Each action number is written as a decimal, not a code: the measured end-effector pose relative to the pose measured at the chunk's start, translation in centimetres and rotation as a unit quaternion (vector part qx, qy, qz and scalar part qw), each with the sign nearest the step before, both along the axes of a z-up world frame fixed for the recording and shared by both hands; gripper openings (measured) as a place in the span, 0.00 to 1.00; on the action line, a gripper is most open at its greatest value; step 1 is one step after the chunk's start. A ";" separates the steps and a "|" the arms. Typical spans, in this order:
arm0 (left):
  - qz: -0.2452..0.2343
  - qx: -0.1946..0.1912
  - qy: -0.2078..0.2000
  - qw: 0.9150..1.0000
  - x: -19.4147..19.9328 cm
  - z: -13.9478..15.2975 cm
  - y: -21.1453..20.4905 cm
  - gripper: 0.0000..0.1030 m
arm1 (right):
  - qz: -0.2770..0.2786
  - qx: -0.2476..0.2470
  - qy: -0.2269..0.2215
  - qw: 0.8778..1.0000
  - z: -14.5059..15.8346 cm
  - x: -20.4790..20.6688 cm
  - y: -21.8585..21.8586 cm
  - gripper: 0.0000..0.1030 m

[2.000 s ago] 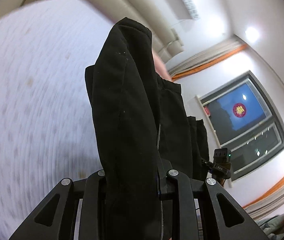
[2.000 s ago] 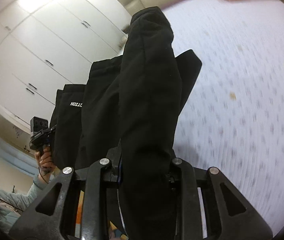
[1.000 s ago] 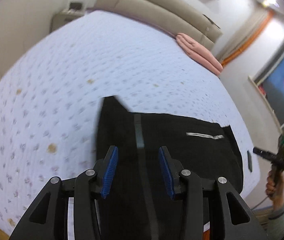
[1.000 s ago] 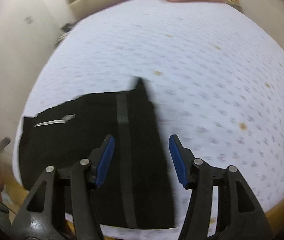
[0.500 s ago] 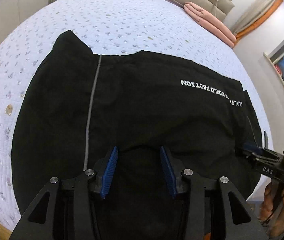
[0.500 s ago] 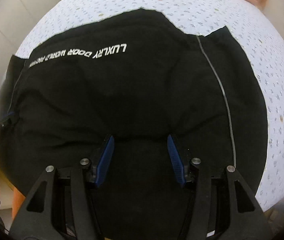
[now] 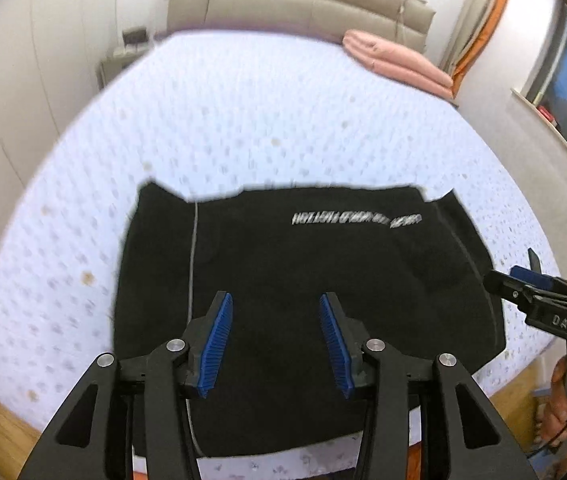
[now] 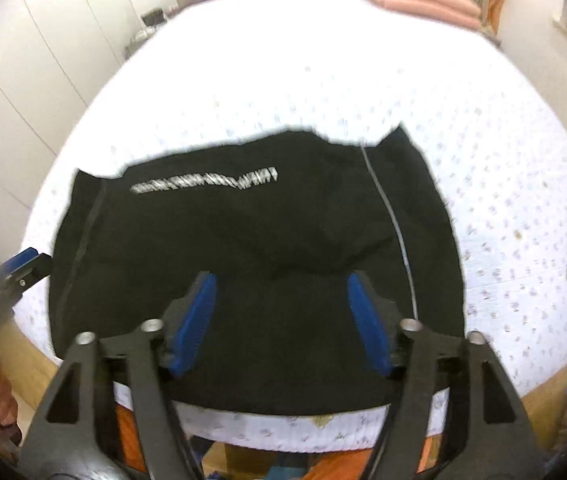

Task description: Fold large clothes

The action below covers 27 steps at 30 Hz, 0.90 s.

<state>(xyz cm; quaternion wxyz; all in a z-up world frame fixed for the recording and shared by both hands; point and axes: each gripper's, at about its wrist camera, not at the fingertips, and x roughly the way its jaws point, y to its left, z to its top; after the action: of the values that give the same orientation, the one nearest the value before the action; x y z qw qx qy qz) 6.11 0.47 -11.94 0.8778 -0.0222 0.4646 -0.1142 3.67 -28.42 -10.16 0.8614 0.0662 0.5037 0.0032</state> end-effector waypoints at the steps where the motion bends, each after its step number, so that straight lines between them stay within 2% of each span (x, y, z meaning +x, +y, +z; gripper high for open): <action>1: -0.001 0.004 -0.016 1.000 -0.9 1.6 -0.3 0.54 | -0.002 -0.002 -0.012 1.000 0.8 -0.5 0.4 0.80; 4: 0.006 0.012 -0.048 0.999 -2.6 5.0 -0.5 0.66 | -0.006 -0.016 -0.052 0.999 3.5 -1.6 3.6 0.83; 6: 0.010 0.013 -0.064 0.998 -3.5 6.6 -0.7 0.67 | -0.008 -0.019 -0.070 0.997 5.4 -2.9 4.2 0.84; 10: 0.018 0.023 -0.099 0.995 -5.7 10.8 -1.1 0.68 | -0.035 -0.014 -0.094 0.995 7.2 -4.0 5.5 0.88; 14: 0.029 0.043 -0.134 0.990 -7.5 14.0 -1.7 0.72 | -0.046 -0.034 -0.113 0.992 9.5 -5.1 6.2 0.92; 16: 0.037 0.054 -0.139 0.988 -8.3 14.9 -1.9 0.72 | -0.050 -0.029 -0.128 0.990 10.5 -5.8 6.2 0.94; 18: 0.039 0.041 -0.135 0.989 -9.1 15.7 -1.8 0.72 | -0.053 -0.027 -0.145 0.988 11.6 -6.7 6.1 0.96; 21: 0.037 0.032 -0.126 0.991 -9.9 16.3 -1.9 0.72 | -0.058 -0.059 -0.157 0.984 12.6 -7.4 6.7 0.98; 27: 0.033 0.052 -0.143 0.988 -11.2 16.2 -2.8 0.73 | -0.062 -0.091 -0.170 0.979 12.5 -8.1 7.7 1.00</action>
<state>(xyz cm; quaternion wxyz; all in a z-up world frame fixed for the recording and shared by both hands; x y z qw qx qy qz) -5.05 -2.32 4.22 0.9385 0.0246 0.3385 -0.0635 -4.39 -20.73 2.34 0.9352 0.0175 0.3432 -0.0850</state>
